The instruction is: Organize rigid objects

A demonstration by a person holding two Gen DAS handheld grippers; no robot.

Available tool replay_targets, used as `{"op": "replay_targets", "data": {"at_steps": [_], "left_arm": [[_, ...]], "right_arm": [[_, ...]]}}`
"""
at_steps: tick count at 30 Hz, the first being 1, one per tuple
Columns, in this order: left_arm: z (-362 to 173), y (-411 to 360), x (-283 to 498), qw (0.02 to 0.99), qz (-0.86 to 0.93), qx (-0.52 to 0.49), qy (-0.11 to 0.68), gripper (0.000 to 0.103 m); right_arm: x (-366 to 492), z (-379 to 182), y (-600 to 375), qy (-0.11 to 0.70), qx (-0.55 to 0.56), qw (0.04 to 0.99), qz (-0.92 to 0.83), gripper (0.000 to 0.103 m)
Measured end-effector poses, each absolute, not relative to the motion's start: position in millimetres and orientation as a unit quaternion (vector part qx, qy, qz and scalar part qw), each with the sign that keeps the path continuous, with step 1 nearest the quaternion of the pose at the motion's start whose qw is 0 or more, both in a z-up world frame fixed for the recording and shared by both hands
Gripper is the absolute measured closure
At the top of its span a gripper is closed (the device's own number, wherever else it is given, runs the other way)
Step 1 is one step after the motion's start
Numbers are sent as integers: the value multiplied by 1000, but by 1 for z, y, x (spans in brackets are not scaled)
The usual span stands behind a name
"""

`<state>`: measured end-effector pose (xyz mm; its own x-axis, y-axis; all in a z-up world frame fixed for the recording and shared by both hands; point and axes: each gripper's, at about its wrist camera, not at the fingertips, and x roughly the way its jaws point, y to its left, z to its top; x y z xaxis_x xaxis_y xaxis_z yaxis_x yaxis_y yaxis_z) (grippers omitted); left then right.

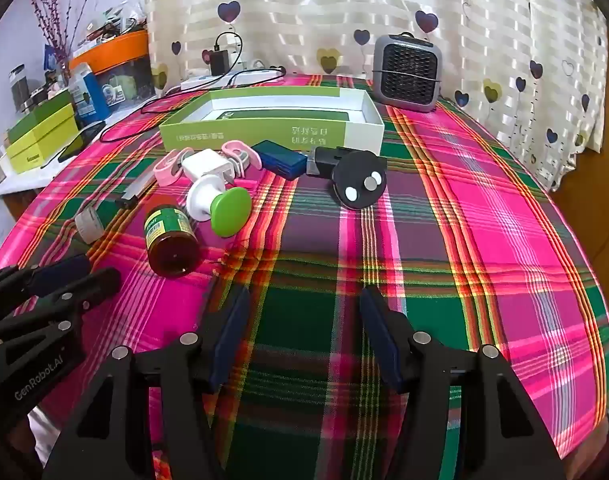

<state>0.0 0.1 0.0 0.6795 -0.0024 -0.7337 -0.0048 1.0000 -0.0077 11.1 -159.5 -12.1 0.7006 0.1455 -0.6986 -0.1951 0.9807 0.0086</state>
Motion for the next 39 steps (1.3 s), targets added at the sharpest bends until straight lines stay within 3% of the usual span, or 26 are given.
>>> {"op": "replay_targets", "data": {"at_steps": [39], "left_arm": [[0, -1, -2, 917, 4, 1, 398, 67]], "right_arm": [[9, -13, -160, 369, -32, 924, 89, 45]]}}
